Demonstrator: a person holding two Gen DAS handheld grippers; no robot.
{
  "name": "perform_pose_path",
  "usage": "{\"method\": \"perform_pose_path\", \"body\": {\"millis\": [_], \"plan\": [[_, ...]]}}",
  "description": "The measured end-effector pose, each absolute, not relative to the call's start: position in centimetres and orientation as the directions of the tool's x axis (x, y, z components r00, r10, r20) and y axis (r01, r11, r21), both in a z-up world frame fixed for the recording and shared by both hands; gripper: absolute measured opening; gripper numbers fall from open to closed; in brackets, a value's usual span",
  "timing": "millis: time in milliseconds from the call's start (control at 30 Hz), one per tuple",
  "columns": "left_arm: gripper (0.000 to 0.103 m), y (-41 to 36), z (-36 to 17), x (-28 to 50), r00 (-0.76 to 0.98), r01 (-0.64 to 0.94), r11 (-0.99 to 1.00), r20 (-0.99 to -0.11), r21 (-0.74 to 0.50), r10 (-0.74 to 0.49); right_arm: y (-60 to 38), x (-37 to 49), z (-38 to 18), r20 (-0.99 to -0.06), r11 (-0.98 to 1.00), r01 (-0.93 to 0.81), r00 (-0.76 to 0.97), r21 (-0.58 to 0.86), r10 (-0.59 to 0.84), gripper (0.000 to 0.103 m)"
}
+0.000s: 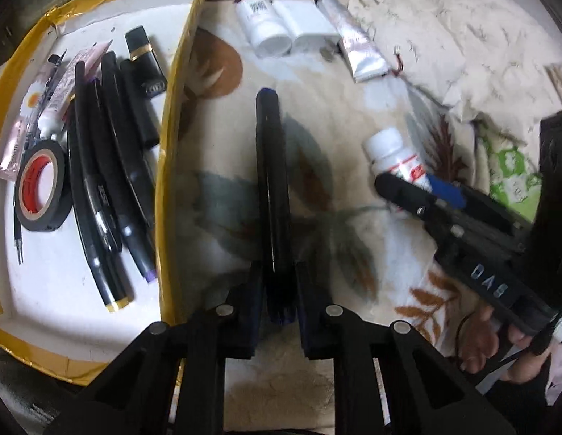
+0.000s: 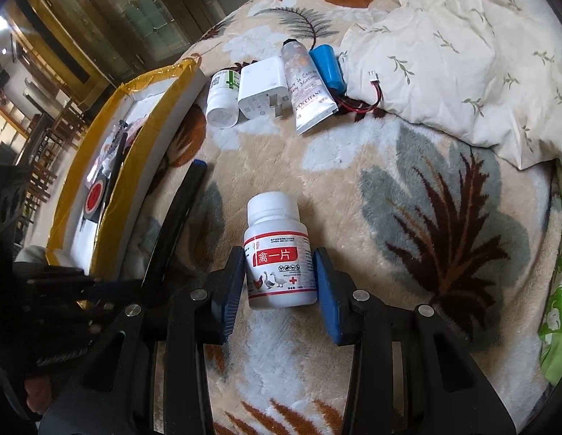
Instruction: Organize objects
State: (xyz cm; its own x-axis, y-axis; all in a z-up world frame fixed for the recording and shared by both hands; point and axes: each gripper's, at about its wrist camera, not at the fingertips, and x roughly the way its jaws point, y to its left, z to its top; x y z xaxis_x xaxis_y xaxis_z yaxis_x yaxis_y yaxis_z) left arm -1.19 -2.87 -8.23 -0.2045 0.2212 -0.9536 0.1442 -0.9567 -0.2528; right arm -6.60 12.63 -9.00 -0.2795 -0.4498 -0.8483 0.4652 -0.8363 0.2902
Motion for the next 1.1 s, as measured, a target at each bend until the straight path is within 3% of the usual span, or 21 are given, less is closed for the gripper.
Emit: {"method": "perform_pose_path", "body": {"millis": [367,833,1100], "plan": [[0.017,-3.1,-9.3,-4.7,-0.187,0.146,-0.965,-0.964,-0.217,0.189,13.4,-7.5,-9.2,-0.842,-0.839,0.398,-0.237,0.37,-0.484,0.038],[0.014,-3.7,-7.3,-0.7,-0.312,0.125,-0.929,-0.902,-0.35,0.298,13.0,-5.5,-9.4,-0.851,-0.843,0.381,-0.214,0.38,-0.48,0.037],[0.014,-5.2,-2.7,1.8,-0.403,0.138,-0.896,-0.85,-0.423,0.339,12.6,-3.7,-8.1,-0.805,-0.802,0.377,-0.197,0.464,-0.559,0.036]]}}
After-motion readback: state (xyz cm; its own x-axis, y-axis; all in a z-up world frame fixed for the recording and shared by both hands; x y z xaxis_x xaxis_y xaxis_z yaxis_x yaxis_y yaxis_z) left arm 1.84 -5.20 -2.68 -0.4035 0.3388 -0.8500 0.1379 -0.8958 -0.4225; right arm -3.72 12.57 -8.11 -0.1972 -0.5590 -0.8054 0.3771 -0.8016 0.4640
